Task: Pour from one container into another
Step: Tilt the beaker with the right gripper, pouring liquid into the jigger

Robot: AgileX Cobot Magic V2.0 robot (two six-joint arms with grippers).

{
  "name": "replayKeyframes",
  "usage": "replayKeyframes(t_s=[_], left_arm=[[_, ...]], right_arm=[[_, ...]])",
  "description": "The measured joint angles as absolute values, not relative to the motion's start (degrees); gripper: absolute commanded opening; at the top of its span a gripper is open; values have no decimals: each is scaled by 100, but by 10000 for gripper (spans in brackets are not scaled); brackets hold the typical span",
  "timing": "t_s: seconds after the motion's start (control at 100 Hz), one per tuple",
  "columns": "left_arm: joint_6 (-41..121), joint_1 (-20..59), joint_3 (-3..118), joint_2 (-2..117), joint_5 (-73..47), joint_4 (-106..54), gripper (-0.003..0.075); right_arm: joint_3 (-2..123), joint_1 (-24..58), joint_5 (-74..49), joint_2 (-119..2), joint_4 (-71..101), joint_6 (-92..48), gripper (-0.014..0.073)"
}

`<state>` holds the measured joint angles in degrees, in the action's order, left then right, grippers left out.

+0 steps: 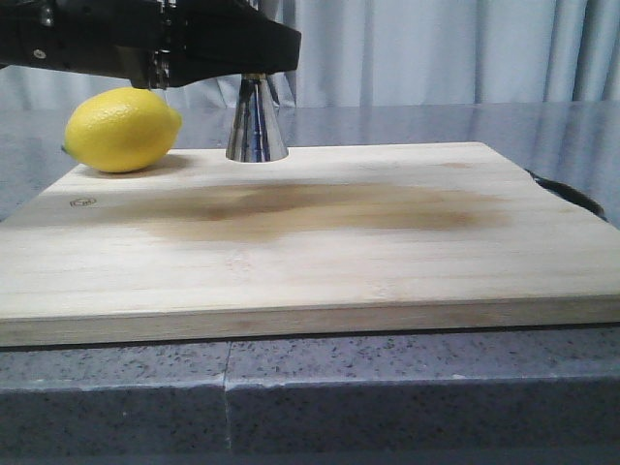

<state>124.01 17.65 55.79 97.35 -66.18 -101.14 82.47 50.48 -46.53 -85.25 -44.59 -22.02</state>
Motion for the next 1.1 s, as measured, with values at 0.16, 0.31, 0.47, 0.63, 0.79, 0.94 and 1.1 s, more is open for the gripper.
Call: replayKeyframes(t_s=[0.16,0.31,0.47,0.63,0.79,0.94,1.1], left_arm=[[12401,1765,5579,9735,-6618,-10114,220],[12401,1765,5579,9735,-6618,-10114,220],[12401,1765,5579,9735,-6618,-10114,220],[12401,1765,5579,9735,-6618,-10114,220],[12401,1765,5579,9735,-6618,-10114,220],[12401,1765,5579,9735,-6618,-10114,220],[12401,1765,5579,9735,-6618,-10114,220]], right_arm=[[8247,5048,-4653,-8525,-4590,-2215,253],[8247,5048,-4653,-8525,-4637,-2284,253],[8247,5048,-4678,-8525,-4650,-2524,253],[8247,5048,-4717,-8525,-4654,-2683,250],[8247,5048,-4745,-8525,-4654,-2842,250],[8247,5061,-4745,-8525,-4654,-2977,250],[8247,5061,-4745,-8525,-4664,-3122,250]])
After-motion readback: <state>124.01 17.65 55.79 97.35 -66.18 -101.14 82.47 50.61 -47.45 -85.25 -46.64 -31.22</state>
